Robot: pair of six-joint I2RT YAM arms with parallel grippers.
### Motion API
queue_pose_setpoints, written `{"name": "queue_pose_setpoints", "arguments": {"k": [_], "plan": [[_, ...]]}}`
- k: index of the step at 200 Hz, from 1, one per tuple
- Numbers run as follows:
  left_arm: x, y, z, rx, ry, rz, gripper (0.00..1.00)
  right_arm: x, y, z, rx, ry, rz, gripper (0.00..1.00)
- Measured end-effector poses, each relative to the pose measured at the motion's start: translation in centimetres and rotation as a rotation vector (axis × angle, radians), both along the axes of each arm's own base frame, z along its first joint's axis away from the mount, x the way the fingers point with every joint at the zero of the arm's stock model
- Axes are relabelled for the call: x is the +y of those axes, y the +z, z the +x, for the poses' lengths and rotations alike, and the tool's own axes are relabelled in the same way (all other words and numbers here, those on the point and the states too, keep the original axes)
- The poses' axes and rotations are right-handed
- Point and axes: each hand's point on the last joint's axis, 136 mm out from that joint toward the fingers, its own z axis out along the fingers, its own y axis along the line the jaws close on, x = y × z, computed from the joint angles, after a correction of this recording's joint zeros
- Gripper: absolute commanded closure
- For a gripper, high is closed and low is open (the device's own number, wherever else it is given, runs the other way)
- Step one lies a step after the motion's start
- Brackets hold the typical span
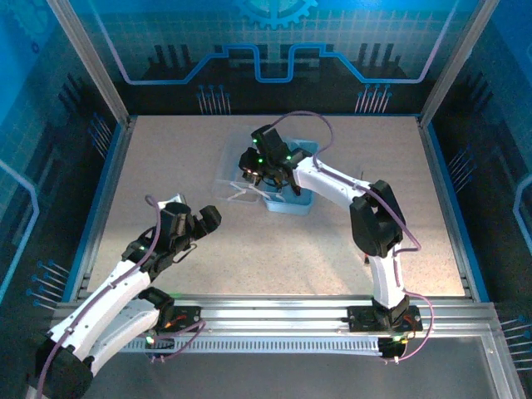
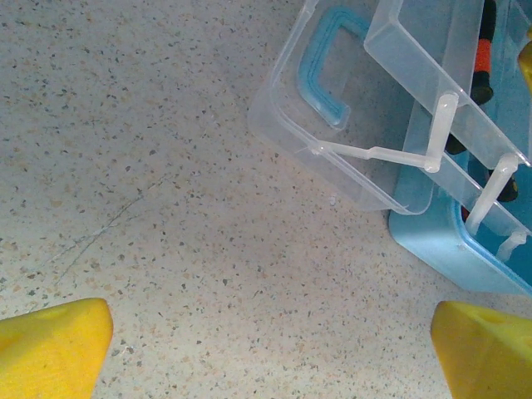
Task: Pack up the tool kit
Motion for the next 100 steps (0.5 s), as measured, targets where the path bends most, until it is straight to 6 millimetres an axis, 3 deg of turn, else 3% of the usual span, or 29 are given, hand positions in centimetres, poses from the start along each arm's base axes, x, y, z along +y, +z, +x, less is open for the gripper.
{"name": "queue_pose_setpoints", "arguments": {"k": [26, 59, 100], "plan": [[0.0, 0.0, 0.0, 0.000, 0.002, -0.004, 0.01, -0.5, 1.6, -0.3, -0.042, 0.030, -0.032, 0.76], [-0.4, -0.2, 0.2, 0.011, -0.002, -0.023, 0.01, -1.7, 5.0, -0.9, -0.123, 0.056, -0.070, 0.76], [-1.4, -1.0, 0.7, 0.038, -0.026, -0.045, 0.01, -5.2, 9.1, -2.9, -0.243, 0.057, -0.156, 0.75]]}}
